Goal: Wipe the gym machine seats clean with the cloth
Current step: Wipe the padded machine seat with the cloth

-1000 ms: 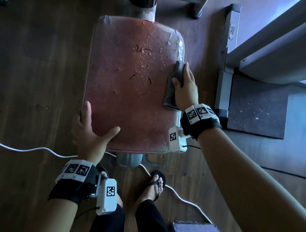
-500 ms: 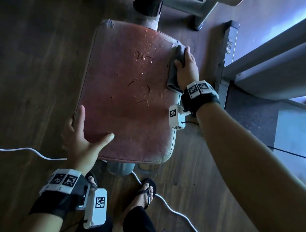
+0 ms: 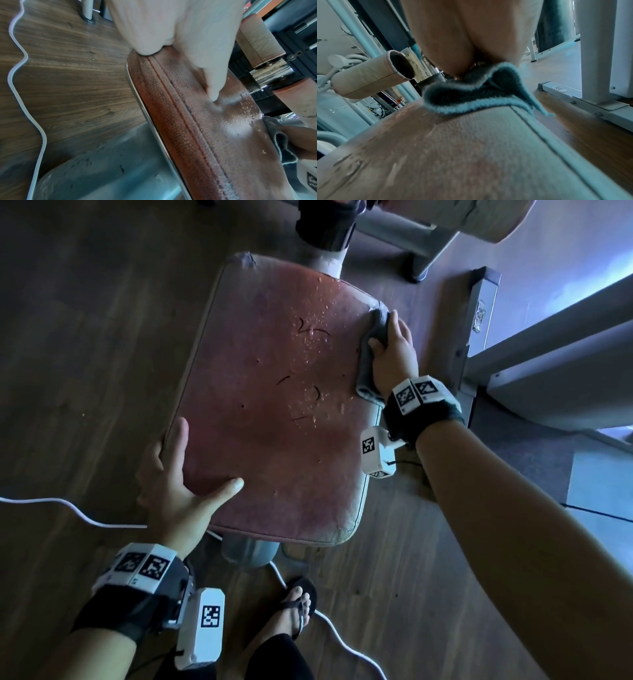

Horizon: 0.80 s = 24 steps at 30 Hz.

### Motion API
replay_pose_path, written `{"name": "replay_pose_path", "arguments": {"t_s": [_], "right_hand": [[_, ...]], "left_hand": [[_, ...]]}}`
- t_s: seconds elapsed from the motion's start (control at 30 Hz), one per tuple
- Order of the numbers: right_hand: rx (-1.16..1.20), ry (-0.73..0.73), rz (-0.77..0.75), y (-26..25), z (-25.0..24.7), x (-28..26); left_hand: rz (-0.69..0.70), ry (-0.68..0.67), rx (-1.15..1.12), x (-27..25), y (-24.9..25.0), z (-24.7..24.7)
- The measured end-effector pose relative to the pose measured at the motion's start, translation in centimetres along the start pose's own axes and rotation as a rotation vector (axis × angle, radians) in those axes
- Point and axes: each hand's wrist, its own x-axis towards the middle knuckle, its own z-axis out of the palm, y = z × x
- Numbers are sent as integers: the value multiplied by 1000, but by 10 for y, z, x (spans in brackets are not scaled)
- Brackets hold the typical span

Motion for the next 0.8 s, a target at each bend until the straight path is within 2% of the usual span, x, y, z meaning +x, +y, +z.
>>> {"name": "replay_pose_path", "arguments": {"t_s": [0.1, 0.2, 0.37, 0.5, 0.63, 0.7, 0.8], "right_hand": [[0, 45, -48, -2, 8, -12], [-50, 84, -178, 0, 14, -33], [-173, 51, -300, 13, 14, -68], [-257, -6, -301, 17, 19, -110], [-239, -69, -260, 13, 27, -156], [-238, -88, -264, 12, 28, -158], [-285, -92, -266, 4, 28, -130]], "left_hand": [[6, 2, 14, -1, 2, -1], [9, 6, 50, -3, 8, -3], [-8, -2, 41, -4, 9, -5], [0, -7, 115, -5, 16, -9], [19, -18, 183, -4, 19, -12], [23, -16, 159, -5, 19, -12], [27, -10, 119, -5, 17, -10]]}}
